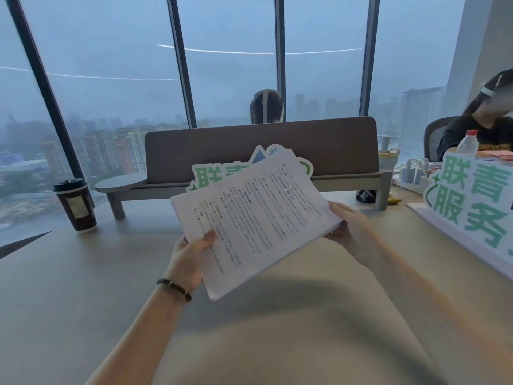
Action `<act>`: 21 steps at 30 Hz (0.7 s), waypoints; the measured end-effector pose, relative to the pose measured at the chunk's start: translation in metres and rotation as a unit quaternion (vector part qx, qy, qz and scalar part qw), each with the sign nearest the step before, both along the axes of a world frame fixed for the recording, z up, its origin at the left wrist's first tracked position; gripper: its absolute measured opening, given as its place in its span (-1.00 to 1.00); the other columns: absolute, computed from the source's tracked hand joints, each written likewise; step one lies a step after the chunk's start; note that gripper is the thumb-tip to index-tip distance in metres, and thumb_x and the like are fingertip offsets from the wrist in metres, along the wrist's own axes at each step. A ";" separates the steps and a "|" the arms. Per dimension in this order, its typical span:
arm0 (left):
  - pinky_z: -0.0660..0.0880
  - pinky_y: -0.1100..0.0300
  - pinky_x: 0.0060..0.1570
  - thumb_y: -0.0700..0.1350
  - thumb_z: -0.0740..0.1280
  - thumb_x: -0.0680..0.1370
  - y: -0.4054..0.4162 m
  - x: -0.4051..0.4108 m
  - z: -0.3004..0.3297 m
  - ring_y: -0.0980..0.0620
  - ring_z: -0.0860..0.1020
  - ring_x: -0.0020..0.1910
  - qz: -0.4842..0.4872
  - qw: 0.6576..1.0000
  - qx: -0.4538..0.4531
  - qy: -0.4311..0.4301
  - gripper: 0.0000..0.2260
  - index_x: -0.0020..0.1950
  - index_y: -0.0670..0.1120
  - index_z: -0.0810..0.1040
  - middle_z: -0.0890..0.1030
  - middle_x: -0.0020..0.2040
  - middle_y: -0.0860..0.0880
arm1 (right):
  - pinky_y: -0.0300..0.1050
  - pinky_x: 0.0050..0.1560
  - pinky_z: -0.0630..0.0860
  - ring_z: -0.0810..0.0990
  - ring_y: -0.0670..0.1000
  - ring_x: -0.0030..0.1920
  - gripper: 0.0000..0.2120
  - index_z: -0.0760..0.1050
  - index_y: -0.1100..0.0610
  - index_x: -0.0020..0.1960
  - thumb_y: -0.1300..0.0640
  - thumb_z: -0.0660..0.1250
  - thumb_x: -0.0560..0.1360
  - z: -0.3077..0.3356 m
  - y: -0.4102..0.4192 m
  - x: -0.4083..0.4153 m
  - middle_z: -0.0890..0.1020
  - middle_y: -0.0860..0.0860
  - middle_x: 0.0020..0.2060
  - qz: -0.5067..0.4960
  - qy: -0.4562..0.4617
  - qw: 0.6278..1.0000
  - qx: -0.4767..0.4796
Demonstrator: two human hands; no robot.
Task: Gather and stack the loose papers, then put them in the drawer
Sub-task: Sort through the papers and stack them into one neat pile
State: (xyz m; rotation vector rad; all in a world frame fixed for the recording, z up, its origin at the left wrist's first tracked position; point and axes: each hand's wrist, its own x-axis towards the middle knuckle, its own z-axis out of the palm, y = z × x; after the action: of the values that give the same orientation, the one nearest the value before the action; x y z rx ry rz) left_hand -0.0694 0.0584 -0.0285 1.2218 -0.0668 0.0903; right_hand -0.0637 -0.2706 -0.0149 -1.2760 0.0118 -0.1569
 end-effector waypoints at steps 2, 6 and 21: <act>0.64 -0.09 -0.10 -0.31 0.33 0.54 0.007 -0.003 0.001 -0.17 0.66 0.05 0.007 0.999 0.046 -0.025 -0.77 0.19 -0.18 0.57 0.69 0.11 -0.11 | 0.02 0.05 0.61 0.64 0.08 0.07 -0.70 0.55 0.07 0.29 -0.01 0.30 0.61 0.002 -0.004 -0.002 0.69 0.07 0.09 0.036 -0.001 0.995 -0.092; 0.62 -0.14 -0.03 -0.30 0.33 0.54 0.009 -0.006 -0.006 -0.20 0.66 0.05 -0.008 0.992 0.116 -0.045 -0.78 0.18 -0.19 0.58 0.69 0.10 -0.13 | 0.11 0.05 0.65 0.72 0.05 0.01 -0.72 0.47 0.00 0.26 -0.01 0.35 0.58 0.001 0.008 -0.006 0.71 0.00 0.05 0.036 -0.003 0.974 -0.225; 0.59 -0.09 -0.01 0.14 0.58 0.24 0.007 -0.016 -0.012 -0.15 0.67 0.03 -0.016 0.992 0.102 -0.075 -0.48 0.12 -0.06 0.64 0.70 0.08 -0.11 | -0.07 -0.22 0.64 0.73 0.06 -0.12 -0.68 0.37 0.01 0.23 -0.05 0.36 0.55 -0.017 0.027 -0.024 0.73 -0.05 -0.08 -0.056 -0.097 0.984 -0.139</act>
State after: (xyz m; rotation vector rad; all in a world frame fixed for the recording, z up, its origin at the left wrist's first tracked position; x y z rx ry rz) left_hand -0.0854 0.0656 -0.0401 1.4173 -0.2312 0.1505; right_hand -0.0879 -0.2437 -0.0320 -1.5341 -0.1103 -0.3903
